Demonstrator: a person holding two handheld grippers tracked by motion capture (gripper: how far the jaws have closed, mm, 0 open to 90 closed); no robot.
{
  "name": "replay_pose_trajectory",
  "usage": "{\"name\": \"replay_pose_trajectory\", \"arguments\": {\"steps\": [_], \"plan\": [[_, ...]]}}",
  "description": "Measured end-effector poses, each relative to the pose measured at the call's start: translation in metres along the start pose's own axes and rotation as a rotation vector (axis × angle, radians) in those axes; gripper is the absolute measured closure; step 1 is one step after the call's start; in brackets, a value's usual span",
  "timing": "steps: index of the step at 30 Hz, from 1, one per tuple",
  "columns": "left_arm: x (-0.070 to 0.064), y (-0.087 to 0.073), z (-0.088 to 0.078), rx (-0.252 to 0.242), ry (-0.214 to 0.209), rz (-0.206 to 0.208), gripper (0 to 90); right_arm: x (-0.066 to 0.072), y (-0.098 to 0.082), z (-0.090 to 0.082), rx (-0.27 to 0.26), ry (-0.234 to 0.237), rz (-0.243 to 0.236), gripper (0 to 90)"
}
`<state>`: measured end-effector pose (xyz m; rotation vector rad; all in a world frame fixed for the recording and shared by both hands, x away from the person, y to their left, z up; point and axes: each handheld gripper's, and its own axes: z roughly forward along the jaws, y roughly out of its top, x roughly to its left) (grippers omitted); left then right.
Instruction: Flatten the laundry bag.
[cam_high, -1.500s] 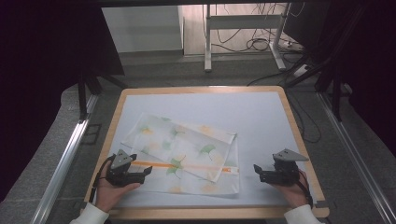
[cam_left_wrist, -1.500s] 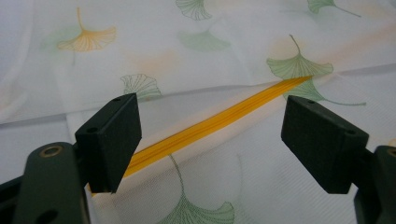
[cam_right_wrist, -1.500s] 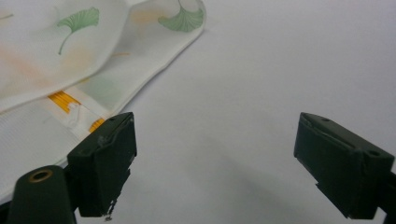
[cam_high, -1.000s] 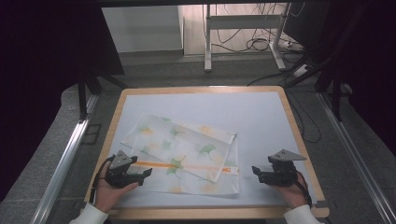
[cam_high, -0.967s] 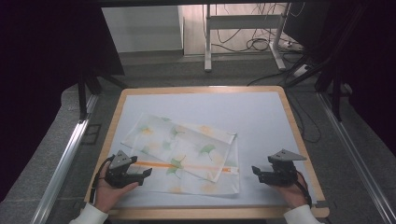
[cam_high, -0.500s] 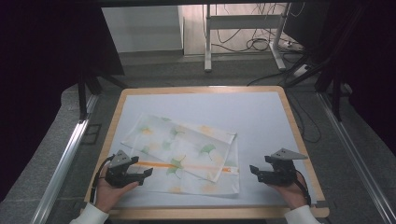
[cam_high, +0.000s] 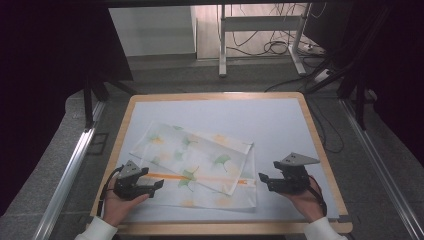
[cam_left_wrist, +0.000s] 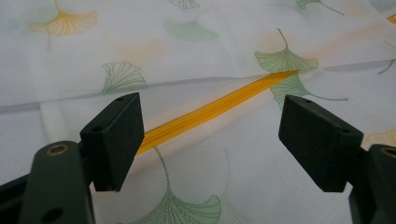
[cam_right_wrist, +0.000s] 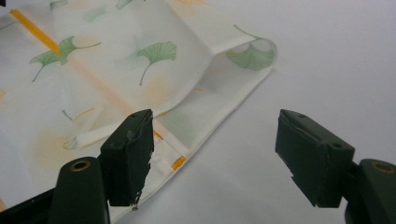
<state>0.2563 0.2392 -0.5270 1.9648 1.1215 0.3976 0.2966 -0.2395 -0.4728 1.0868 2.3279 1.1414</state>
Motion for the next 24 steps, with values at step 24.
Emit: {"name": "replay_pose_trajectory", "arguments": {"steps": [24], "plan": [[0.0, 0.0, 0.001, 0.0, -0.011, 0.003, 21.7, 0.039, 0.053, 0.028, 0.043, 0.083, -0.102, 28.6]]}}
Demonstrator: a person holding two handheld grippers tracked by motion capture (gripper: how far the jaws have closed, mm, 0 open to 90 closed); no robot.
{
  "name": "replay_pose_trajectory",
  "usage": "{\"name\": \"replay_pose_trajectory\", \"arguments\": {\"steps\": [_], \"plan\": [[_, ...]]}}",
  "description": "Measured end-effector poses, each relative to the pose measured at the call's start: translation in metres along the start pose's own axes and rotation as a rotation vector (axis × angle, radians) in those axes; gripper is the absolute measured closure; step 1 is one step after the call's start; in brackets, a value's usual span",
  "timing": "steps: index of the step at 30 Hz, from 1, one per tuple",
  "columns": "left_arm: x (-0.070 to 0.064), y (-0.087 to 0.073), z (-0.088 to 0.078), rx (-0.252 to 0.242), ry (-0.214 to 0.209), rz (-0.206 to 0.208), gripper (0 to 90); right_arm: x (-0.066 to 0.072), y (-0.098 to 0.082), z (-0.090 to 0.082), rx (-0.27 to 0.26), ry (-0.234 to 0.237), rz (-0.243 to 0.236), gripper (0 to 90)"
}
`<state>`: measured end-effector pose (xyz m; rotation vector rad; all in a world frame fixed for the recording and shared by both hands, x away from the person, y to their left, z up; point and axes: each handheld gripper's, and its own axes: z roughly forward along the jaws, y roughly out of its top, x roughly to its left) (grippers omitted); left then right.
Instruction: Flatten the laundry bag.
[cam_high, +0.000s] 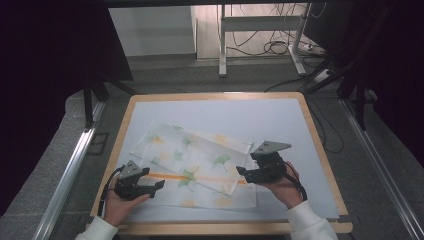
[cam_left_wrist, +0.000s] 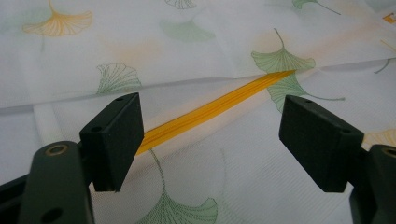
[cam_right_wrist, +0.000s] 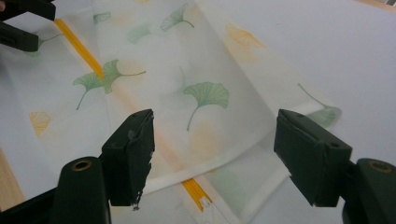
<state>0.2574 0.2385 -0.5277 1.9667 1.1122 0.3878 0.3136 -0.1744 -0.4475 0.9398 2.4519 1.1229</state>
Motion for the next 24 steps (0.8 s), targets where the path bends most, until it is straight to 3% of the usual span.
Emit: {"name": "replay_pose_trajectory", "arguments": {"steps": [9, 16, 24], "plan": [[-0.002, 0.0, 0.001, 0.002, -0.019, -0.004, 20.9, 0.013, 0.011, 0.012, 0.03, 0.027, -0.027, 29.4], [-0.002, 0.0, 0.002, 0.01, -0.015, 0.006, 20.8, 0.016, 0.015, 0.021, 0.041, 0.039, -0.024, 29.6], [-0.002, 0.0, 0.002, 0.006, -0.007, 0.009, 21.0, 0.03, 0.02, 0.034, 0.06, 0.073, -0.056, 30.8]]}}
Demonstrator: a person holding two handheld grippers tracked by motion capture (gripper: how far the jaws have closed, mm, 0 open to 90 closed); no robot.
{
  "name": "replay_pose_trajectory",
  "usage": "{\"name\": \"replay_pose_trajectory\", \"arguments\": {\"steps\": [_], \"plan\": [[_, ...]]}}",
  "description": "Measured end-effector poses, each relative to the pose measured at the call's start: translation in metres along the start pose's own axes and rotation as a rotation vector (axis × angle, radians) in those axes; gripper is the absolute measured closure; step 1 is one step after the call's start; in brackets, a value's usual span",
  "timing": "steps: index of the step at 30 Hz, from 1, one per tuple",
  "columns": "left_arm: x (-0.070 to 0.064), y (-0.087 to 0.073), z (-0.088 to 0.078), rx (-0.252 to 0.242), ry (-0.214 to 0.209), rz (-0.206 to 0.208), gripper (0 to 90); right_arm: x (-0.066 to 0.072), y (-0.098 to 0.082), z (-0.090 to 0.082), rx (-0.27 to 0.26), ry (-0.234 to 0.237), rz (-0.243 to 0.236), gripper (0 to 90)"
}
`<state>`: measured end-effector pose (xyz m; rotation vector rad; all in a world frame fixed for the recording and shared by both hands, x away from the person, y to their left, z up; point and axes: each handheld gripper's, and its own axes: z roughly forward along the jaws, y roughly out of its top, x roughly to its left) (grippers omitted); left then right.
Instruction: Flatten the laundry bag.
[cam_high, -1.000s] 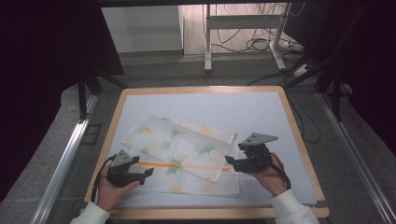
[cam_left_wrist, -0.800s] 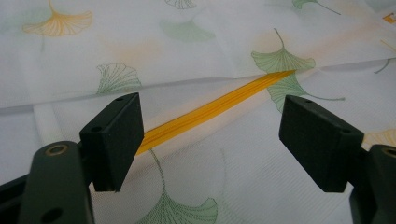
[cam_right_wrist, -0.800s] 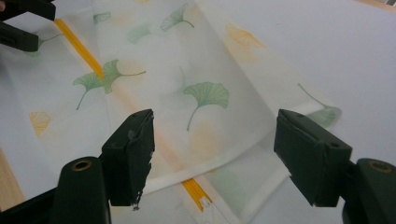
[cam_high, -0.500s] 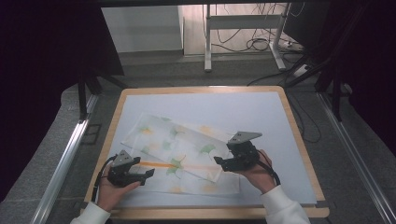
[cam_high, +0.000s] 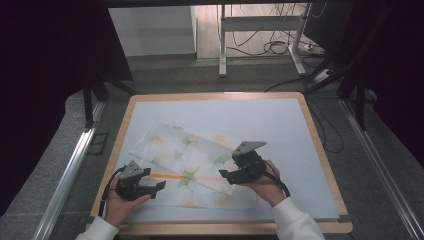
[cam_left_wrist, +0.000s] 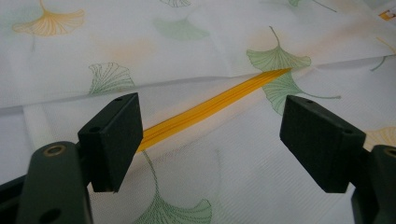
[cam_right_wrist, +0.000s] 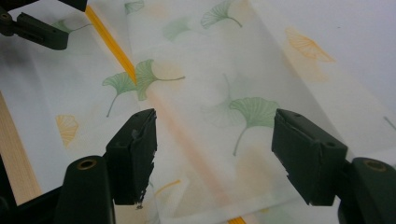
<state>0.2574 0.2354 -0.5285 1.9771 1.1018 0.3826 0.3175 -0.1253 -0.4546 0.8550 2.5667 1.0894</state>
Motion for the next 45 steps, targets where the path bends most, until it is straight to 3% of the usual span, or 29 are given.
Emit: {"name": "replay_pose_trajectory", "arguments": {"steps": [22, 45], "plan": [[-0.001, 0.0, 0.001, 0.007, -0.008, 0.004, 21.4, 0.025, 0.01, 0.033, 0.075, 0.067, -0.053, 32.2], [-0.001, 0.0, 0.002, 0.013, 0.0, 0.006, 21.4, 0.035, 0.003, 0.08, 0.253, 0.07, -0.112, 31.4]]}}
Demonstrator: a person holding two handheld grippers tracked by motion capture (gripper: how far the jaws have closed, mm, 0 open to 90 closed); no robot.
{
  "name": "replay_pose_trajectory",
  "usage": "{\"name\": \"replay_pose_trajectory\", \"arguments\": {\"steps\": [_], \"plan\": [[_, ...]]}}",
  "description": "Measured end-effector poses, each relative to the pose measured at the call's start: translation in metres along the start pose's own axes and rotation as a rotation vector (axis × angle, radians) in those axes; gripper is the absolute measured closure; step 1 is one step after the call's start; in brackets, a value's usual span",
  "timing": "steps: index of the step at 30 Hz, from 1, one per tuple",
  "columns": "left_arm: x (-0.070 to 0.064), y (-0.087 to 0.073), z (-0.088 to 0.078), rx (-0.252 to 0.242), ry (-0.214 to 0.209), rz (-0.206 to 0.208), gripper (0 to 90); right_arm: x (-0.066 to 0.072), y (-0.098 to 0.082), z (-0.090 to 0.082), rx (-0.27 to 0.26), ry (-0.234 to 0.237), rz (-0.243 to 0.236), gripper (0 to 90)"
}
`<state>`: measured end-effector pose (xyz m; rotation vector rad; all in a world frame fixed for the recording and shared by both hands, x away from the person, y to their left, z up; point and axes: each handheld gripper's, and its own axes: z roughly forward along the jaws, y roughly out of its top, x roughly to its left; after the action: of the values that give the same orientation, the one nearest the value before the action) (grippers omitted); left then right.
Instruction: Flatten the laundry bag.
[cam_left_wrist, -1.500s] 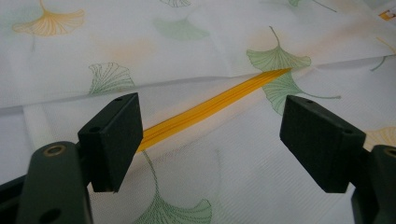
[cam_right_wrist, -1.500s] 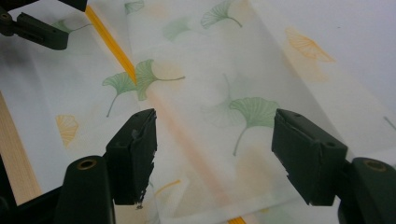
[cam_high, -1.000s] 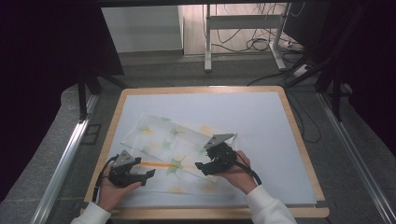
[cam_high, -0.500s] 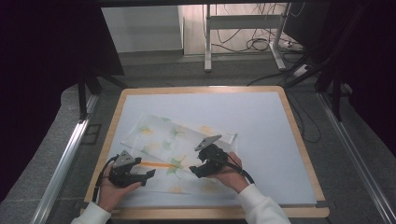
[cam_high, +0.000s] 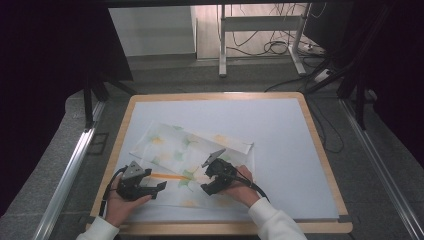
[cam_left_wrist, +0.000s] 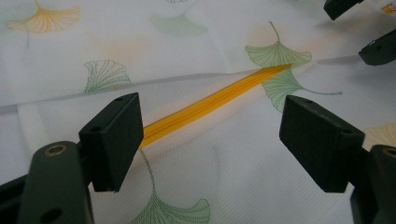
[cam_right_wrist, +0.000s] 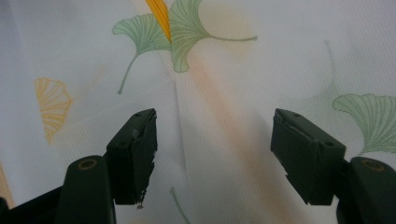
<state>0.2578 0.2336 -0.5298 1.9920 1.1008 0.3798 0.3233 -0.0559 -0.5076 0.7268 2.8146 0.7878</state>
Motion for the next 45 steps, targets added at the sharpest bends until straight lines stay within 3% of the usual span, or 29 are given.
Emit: {"name": "replay_pose_trajectory", "arguments": {"steps": [10, 21, 35, 40, 45], "plan": [[0.0, 0.0, 0.0, 0.0, 0.006, 0.002, 21.2, -0.002, -0.004, 0.006, 0.029, -0.057, -0.016, 33.3], [0.0, 0.0, 0.001, 0.004, 0.003, 0.006, 21.3, -0.006, -0.006, 0.006, 0.022, -0.058, -0.008, 37.8], [0.0, 0.0, 0.001, 0.007, 0.007, 0.006, 21.3, -0.01, -0.006, 0.003, 0.004, -0.067, 0.0, 63.5], [0.0, 0.0, 0.001, 0.006, 0.01, 0.007, 21.3, -0.012, -0.007, 0.001, -0.002, -0.028, 0.015, 76.9], [0.001, -0.001, 0.002, 0.009, 0.009, 0.009, 21.2, -0.014, -0.006, 0.001, -0.004, -0.002, 0.02, 83.8]]}}
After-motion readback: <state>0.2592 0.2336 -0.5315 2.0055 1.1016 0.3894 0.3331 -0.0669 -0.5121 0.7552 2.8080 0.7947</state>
